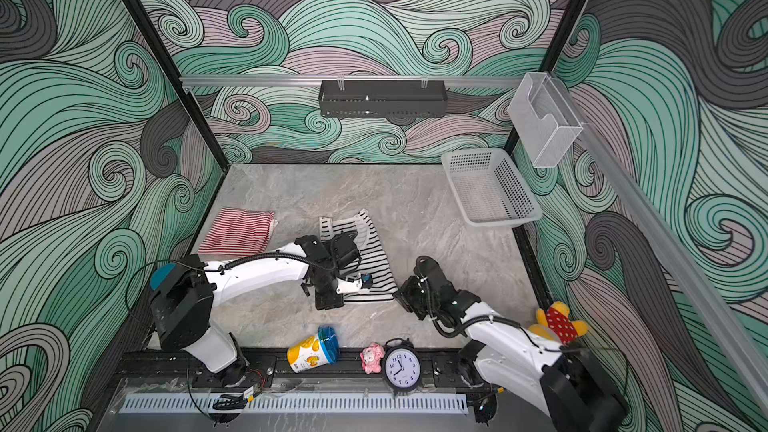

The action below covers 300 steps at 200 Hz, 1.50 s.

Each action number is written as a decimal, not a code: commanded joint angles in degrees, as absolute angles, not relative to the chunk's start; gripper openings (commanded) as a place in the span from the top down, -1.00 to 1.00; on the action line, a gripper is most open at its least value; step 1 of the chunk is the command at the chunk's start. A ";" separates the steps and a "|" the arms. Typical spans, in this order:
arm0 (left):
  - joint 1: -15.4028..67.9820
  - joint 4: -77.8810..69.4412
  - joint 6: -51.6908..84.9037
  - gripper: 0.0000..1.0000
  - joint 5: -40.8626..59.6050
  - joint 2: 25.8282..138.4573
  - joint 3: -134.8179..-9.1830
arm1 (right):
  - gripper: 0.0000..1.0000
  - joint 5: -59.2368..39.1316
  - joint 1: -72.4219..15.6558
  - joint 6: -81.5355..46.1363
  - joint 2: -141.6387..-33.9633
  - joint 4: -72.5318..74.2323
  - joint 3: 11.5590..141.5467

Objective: Fold and stack the tank tops
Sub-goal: 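Lift the near edge with both grippers and fold it over toward the far edge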

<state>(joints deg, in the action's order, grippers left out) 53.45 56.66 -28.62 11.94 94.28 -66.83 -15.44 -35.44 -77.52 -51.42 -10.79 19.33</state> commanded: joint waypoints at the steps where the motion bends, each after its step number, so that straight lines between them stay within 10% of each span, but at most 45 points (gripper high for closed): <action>1: 54.14 67.14 -31.26 1.00 19.58 93.31 -70.17 | 1.00 -14.65 -32.06 -74.43 -46.10 -24.76 23.46; 300: 24.71 65.61 -39.20 1.00 23.80 109.06 -89.30 | 0.99 -29.94 -22.74 -48.79 -112.48 -35.96 98.56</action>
